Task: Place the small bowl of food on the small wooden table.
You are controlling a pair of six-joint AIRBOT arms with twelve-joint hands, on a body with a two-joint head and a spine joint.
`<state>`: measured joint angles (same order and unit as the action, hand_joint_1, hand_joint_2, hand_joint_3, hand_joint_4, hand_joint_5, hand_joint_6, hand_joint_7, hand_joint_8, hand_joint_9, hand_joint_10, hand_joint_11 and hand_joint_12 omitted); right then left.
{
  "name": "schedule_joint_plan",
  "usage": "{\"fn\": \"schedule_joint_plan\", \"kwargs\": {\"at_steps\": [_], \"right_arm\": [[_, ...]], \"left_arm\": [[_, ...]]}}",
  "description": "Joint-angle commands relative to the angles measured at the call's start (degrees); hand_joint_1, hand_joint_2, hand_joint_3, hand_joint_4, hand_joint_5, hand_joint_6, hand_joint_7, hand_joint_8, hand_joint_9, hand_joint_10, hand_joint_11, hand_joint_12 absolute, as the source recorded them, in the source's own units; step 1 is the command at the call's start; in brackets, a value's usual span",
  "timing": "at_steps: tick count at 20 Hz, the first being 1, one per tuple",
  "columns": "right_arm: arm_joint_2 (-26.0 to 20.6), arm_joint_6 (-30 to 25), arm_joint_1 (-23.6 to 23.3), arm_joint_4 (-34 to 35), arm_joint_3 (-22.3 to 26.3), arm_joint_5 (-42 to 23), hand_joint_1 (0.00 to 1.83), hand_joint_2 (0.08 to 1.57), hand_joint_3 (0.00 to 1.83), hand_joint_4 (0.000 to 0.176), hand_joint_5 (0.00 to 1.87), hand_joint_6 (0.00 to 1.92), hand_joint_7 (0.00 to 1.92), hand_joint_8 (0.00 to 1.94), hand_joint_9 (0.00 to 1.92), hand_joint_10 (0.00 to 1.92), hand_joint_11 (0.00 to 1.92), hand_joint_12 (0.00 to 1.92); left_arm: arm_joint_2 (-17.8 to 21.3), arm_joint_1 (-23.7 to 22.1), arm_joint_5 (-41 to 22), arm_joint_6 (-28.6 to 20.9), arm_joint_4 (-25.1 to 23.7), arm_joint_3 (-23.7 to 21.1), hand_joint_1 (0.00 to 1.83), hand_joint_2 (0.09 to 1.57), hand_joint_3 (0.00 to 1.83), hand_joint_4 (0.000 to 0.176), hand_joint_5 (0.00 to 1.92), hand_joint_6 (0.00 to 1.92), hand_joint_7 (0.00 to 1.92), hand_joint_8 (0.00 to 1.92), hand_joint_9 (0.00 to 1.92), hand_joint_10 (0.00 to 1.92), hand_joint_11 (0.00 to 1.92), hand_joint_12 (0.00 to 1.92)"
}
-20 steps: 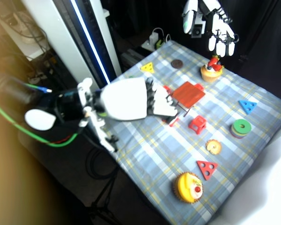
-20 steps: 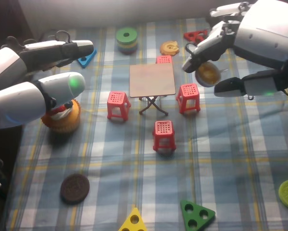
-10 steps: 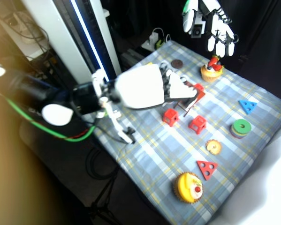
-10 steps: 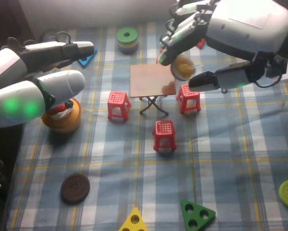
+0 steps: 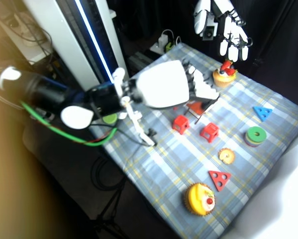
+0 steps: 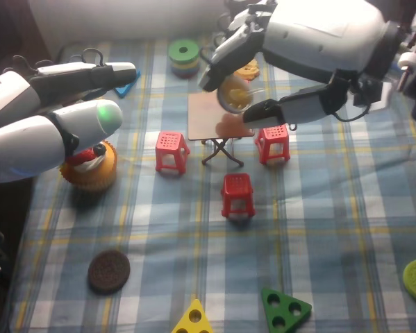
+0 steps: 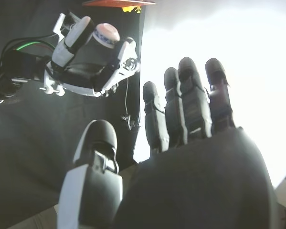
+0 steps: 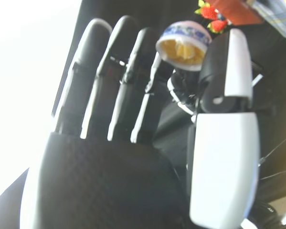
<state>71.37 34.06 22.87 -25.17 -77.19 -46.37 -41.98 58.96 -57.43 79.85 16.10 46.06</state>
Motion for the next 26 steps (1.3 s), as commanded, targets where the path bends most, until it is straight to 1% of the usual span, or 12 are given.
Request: {"fn": "schedule_joint_plan", "kwargs": {"at_steps": [1, 2, 4, 5, 7, 11, 12, 13, 14, 17, 20, 26], "right_arm": [[0.01, -0.05, -0.92, 1.86, -0.45, -5.39, 1.11, 1.01, 0.00, 0.108, 1.21, 0.61, 0.96, 0.01, 0.71, 0.11, 0.05, 1.28], [0.36, -0.04, -1.00, 1.65, -0.60, -5.00, 1.11, 1.01, 0.00, 0.108, 1.21, 0.61, 0.96, 0.01, 0.71, 0.11, 0.05, 1.28], [0.99, -0.04, -1.14, 1.12, -0.87, -4.18, 1.14, 1.01, 0.00, 0.001, 1.20, 0.62, 1.10, 0.03, 0.91, 0.14, 0.28, 1.35], [1.26, -0.04, -1.14, 0.83, -0.97, -3.67, 1.16, 1.02, 0.00, 0.000, 1.18, 0.66, 1.16, 0.28, 1.00, 0.32, 0.32, 1.42], [1.32, -0.04, -1.14, 0.57, -0.99, -3.03, 1.14, 1.02, 0.00, 0.000, 1.18, 0.66, 1.18, 0.18, 0.90, 0.26, 0.06, 1.37], [1.32, -0.04, -1.14, 0.51, -1.24, -2.05, 1.16, 1.01, 0.00, 0.000, 1.21, 0.61, 1.17, 0.08, 0.99, 0.32, 0.41, 1.40], [1.37, -0.04, -1.14, 0.51, -1.38, -1.84, 1.17, 1.02, 0.00, 0.000, 1.19, 0.65, 1.09, 0.32, 0.93, 0.37, 0.33, 1.40], [1.47, -0.04, -1.14, 0.51, -1.49, -1.79, 1.11, 1.03, 0.00, 0.077, 1.15, 0.70, 1.01, 0.16, 0.78, 0.31, 0.13, 1.42], [1.56, -0.01, -1.14, 0.51, -1.60, -1.77, 1.07, 0.93, 0.00, 0.000, 0.99, 0.37, 0.93, 0.07, 0.69, 0.25, 0.02, 1.40], [1.63, 0.08, -1.56, 0.51, -1.81, -1.77, 1.06, 0.91, 0.00, 0.000, 0.93, 0.03, 0.98, 0.01, 0.83, 0.20, 0.16, 1.40], [1.63, 0.17, -2.09, 0.51, -1.95, -1.77, 1.09, 0.91, 0.00, 0.000, 0.91, 0.00, 0.98, 0.00, 0.88, 0.14, 0.34, 1.22], [1.63, 0.98, -3.44, 0.07, -1.99, -1.71, 1.07, 0.94, 0.00, 0.000, 0.96, 0.00, 1.01, 0.01, 0.98, 0.11, 0.46, 1.35]], "left_arm": [[0.13, -0.75, -6.64, -0.51, -0.31, 0.33, 0.18, 1.27, 0.00, 0.109, 0.46, 0.00, 0.40, 0.00, 0.36, 0.00, 0.00, 0.44], [0.12, -0.80, -6.61, -0.52, -0.35, 0.36, 0.18, 1.27, 0.00, 0.109, 0.46, 0.00, 0.40, 0.00, 0.36, 0.00, 0.00, 0.44], [0.07, -0.94, -6.56, -0.52, -0.45, 0.41, 0.22, 1.26, 0.00, 0.118, 0.45, 0.00, 0.40, 0.00, 0.36, 0.00, 0.00, 0.46], [0.07, -1.03, -6.57, -0.52, -0.51, 0.42, 0.25, 1.26, 0.00, 0.117, 0.44, 0.00, 0.39, 0.00, 0.36, 0.00, 0.00, 0.45], [0.07, -1.11, -6.59, -0.55, -0.52, 0.43, 0.21, 1.27, 0.00, 0.122, 0.41, 0.00, 0.37, 0.00, 0.35, 0.00, 0.00, 0.45], [0.07, -1.11, -6.56, -0.70, -0.52, 0.40, 0.22, 1.27, 0.00, 0.129, 0.39, 0.00, 0.36, 0.00, 0.35, 0.00, 0.00, 0.41], [0.07, -1.11, -6.56, -0.71, -0.52, 0.41, 0.21, 1.27, 0.00, 0.132, 0.39, 0.00, 0.37, 0.00, 0.37, 0.01, 0.00, 0.42], [0.07, -1.11, -6.57, -0.72, -0.52, 0.43, 0.23, 1.27, 0.00, 0.127, 0.39, 0.00, 0.36, 0.00, 0.35, 0.00, 0.00, 0.41], [0.06, -1.11, -6.57, -0.73, -0.52, 0.44, 0.23, 1.27, 0.00, 0.128, 0.40, 0.00, 0.37, 0.00, 0.35, 0.00, 0.00, 0.43], [-0.01, -1.16, -6.56, -0.75, -0.55, 0.49, 0.22, 1.26, 0.00, 0.113, 0.45, 0.01, 0.40, 0.01, 0.36, 0.00, 0.00, 0.47], [-0.06, -1.20, -6.54, -0.77, -0.56, 0.54, 0.24, 1.26, 0.00, 0.107, 0.46, 0.00, 0.41, 0.00, 0.38, 0.00, 0.00, 0.50], [-0.35, -1.46, -6.31, -0.81, -0.74, 0.79, 0.26, 1.26, 0.00, 0.100, 0.47, 0.00, 0.39, 0.00, 0.36, 0.00, 0.00, 0.40]]}}
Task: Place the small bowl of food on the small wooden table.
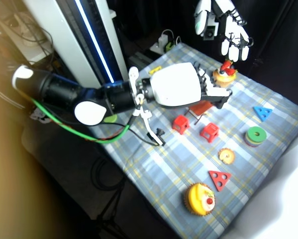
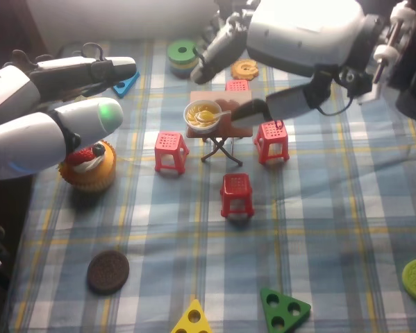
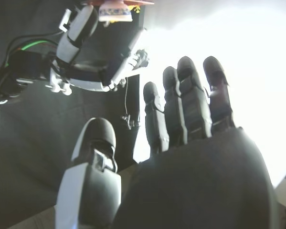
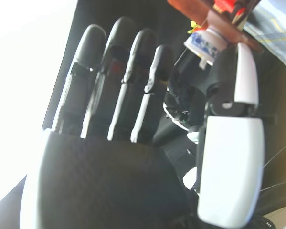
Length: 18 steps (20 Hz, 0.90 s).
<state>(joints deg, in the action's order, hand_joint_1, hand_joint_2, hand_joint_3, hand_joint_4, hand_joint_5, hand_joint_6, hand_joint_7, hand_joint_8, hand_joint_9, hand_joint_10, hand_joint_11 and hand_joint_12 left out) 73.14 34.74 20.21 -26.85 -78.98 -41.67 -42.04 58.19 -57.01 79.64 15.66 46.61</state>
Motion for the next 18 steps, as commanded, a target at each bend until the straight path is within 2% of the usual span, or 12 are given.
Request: {"fn": "schedule_joint_plan", "kwargs": {"at_steps": [1, 2, 3, 4, 5, 8, 10, 12, 13, 16, 17, 18], "right_arm": [[-0.14, 0.37, -0.89, 1.62, -0.20, -6.40, 1.07, 0.93, 0.00, 0.000, 0.97, 0.00, 1.08, 0.03, 1.04, 0.13, 0.57, 1.32], [-0.15, 0.43, -0.92, 1.61, -0.19, -6.40, 1.07, 0.93, 0.00, 0.000, 0.99, 0.00, 1.11, 0.03, 1.09, 0.16, 0.61, 1.37], [-0.16, 0.43, -0.92, 1.63, -0.18, -6.41, 1.06, 0.93, 0.00, 0.000, 1.00, 0.01, 1.01, 0.00, 0.94, 0.10, 0.38, 1.42], [-0.16, 0.43, -0.92, 1.65, -0.11, -6.44, 1.07, 0.92, 0.00, 0.000, 1.00, 0.00, 1.01, 0.00, 0.92, 0.28, 0.43, 1.53], [-0.17, 0.43, -0.92, 1.66, -0.01, -6.51, 1.06, 0.91, 0.00, 0.000, 0.98, 0.00, 0.96, 0.00, 0.82, 0.26, 0.27, 1.46], [-1.46, 0.43, -1.17, 2.04, 0.71, -7.78, 1.09, 0.89, 0.00, 0.000, 0.94, 0.00, 1.09, 0.03, 0.92, 0.38, 0.37, 1.54], [-3.24, 0.50, -1.17, 2.67, 1.51, -8.76, 1.08, 0.88, 0.00, 0.000, 0.91, 0.00, 1.09, 0.02, 0.79, 0.23, 0.06, 1.41], [-4.96, 0.58, -1.17, 3.19, 2.24, -9.46, 1.06, 0.85, 0.00, 0.000, 0.85, 0.00, 0.97, 0.00, 0.76, 0.13, 0.04, 1.39], [-5.41, 0.58, -1.17, 3.33, 2.40, -9.69, 1.08, 0.86, 0.00, 0.000, 0.82, 0.00, 0.89, 0.00, 0.79, 0.13, 0.21, 1.50], [-9.41, 0.58, -1.17, 4.35, 4.07, -12.12, 1.06, 0.87, 0.01, 0.000, 0.75, 0.00, 0.77, 0.00, 0.72, 0.08, 0.15, 1.49], [-11.36, 0.60, -1.17, 5.03, 4.87, -13.43, 1.03, 0.90, 0.01, 0.000, 0.70, 0.00, 0.68, 0.01, 0.62, 0.04, 0.01, 1.26], [-12.78, 0.74, -0.90, 5.94, 5.52, -14.85, 1.01, 0.92, 0.01, 0.000, 0.68, 0.00, 0.66, 0.00, 0.60, 0.02, 0.00, 1.17]], "left_arm": [[-0.31, -0.73, -6.72, -0.60, -0.32, 0.26, 0.30, 1.25, 0.00, 0.096, 0.50, 0.00, 0.42, 0.00, 0.38, 0.00, 0.00, 0.48], [-0.33, -0.73, -6.72, -0.60, -0.32, 0.26, 0.27, 1.25, 0.00, 0.102, 0.49, 0.00, 0.42, 0.00, 0.37, 0.00, 0.00, 0.45], [-0.33, -0.73, -6.71, -0.62, -0.32, 0.24, 0.26, 1.25, 0.00, 0.105, 0.48, 0.00, 0.41, 0.00, 0.37, 0.00, 0.00, 0.45], [-0.33, -0.73, -6.69, -0.65, -0.32, 0.21, 0.25, 1.25, 0.00, 0.107, 0.48, 0.00, 0.42, 0.00, 0.37, 0.00, 0.00, 0.46], [-0.32, -0.73, -6.66, -0.67, -0.31, 0.21, 0.23, 1.26, 0.00, 0.107, 0.48, 0.00, 0.41, 0.00, 0.37, 0.00, 0.00, 0.45], [-0.30, -0.73, -6.84, -0.75, -0.27, 0.21, 0.24, 1.26, 0.00, 0.101, 0.47, 0.00, 0.41, 0.00, 0.38, 0.00, 0.00, 0.47], [-0.25, -0.73, -7.09, -0.88, -0.16, 0.13, 0.22, 1.27, 0.00, 0.099, 0.47, 0.00, 0.41, 0.00, 0.39, 0.00, 0.00, 0.49], [-0.10, -0.71, -7.43, -0.93, 0.11, -0.03, 0.23, 1.27, 0.00, 0.100, 0.45, 0.00, 0.40, 0.00, 0.38, 0.00, 0.00, 0.46], [-0.05, -0.71, -7.56, -0.93, 0.17, -0.07, 0.23, 1.27, 0.00, 0.094, 0.46, 0.00, 0.41, 0.00, 0.40, 0.00, 0.00, 0.52], [0.48, -0.65, -8.71, -0.93, 0.58, -0.41, 0.22, 1.27, 0.00, 0.089, 0.46, 0.00, 0.39, 0.00, 0.40, 0.00, 0.00, 0.53], [0.71, -0.44, -9.52, -0.93, 0.89, -0.56, 0.27, 1.25, 0.00, 0.081, 0.47, 0.00, 0.37, 0.00, 0.31, 0.00, 0.00, 0.57], [0.90, -0.25, -10.49, -0.93, 1.23, -0.69, 0.30, 1.24, 0.00, 0.075, 0.49, 0.01, 0.37, 0.00, 0.29, 0.00, 0.00, 0.57]]}}
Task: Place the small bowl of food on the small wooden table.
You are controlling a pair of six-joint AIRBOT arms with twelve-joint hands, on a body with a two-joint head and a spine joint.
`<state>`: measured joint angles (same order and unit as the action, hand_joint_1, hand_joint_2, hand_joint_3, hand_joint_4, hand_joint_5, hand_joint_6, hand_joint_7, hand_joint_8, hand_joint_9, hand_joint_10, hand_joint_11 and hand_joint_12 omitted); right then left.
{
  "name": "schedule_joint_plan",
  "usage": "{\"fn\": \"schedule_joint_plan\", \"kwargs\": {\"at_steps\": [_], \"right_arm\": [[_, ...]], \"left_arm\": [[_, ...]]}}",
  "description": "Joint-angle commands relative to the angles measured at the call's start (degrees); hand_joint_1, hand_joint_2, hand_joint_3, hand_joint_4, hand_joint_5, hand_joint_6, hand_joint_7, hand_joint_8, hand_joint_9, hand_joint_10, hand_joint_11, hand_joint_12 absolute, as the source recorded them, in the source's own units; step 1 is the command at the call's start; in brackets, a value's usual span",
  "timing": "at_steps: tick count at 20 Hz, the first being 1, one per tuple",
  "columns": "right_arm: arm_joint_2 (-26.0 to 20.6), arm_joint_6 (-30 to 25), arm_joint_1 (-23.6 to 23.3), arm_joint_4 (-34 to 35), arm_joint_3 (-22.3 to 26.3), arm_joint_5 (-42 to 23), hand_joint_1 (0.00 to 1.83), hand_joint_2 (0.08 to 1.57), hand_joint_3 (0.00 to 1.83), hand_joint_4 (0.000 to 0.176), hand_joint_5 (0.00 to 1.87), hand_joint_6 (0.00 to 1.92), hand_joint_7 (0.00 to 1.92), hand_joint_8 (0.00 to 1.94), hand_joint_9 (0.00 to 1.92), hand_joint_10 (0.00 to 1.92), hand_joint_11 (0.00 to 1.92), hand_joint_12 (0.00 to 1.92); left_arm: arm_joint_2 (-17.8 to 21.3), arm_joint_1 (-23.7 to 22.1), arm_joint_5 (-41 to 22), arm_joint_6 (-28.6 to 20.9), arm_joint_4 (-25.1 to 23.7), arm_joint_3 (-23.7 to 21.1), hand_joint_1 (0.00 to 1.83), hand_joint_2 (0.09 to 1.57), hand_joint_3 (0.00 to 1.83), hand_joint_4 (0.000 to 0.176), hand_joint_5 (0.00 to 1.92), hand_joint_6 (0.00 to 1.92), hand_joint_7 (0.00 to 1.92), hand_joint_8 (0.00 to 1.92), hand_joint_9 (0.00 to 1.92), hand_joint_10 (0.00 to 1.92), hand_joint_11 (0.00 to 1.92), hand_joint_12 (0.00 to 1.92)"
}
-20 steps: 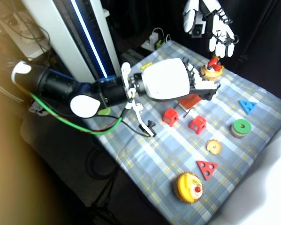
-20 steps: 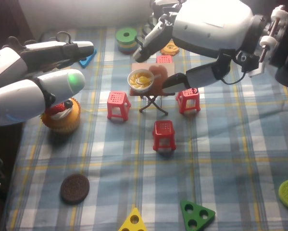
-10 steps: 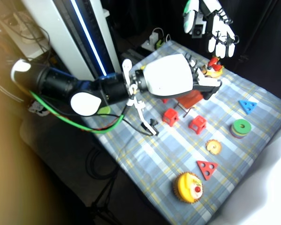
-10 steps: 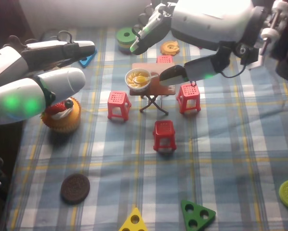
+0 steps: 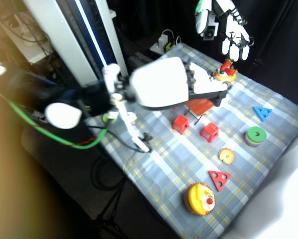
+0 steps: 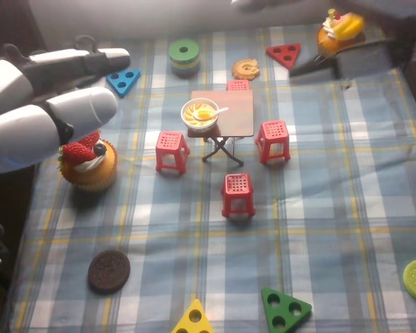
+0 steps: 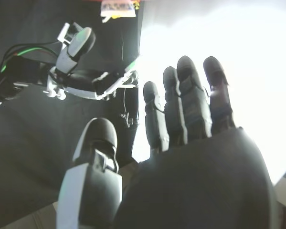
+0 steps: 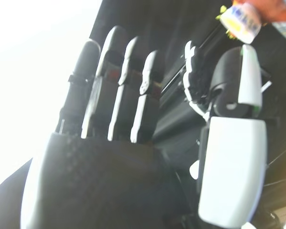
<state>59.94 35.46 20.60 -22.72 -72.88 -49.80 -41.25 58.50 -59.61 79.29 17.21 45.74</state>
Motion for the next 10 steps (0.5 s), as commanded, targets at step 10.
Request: {"fn": "schedule_joint_plan", "kwargs": {"at_steps": [10], "right_arm": [[-8.38, 5.21, 37.06, 33.62, 12.78, -47.12, 0.80, 1.21, 0.00, 0.000, 0.43, 0.00, 0.57, 0.00, 0.62, 0.01, 0.08, 0.98]], "left_arm": [[0.40, 4.99, -30.35, -17.94, 2.12, 0.89, 0.49, 1.09, 0.00, 0.096, 0.24, 0.00, 0.26, 0.00, 0.24, 0.00, 0.00, 0.68]]}}
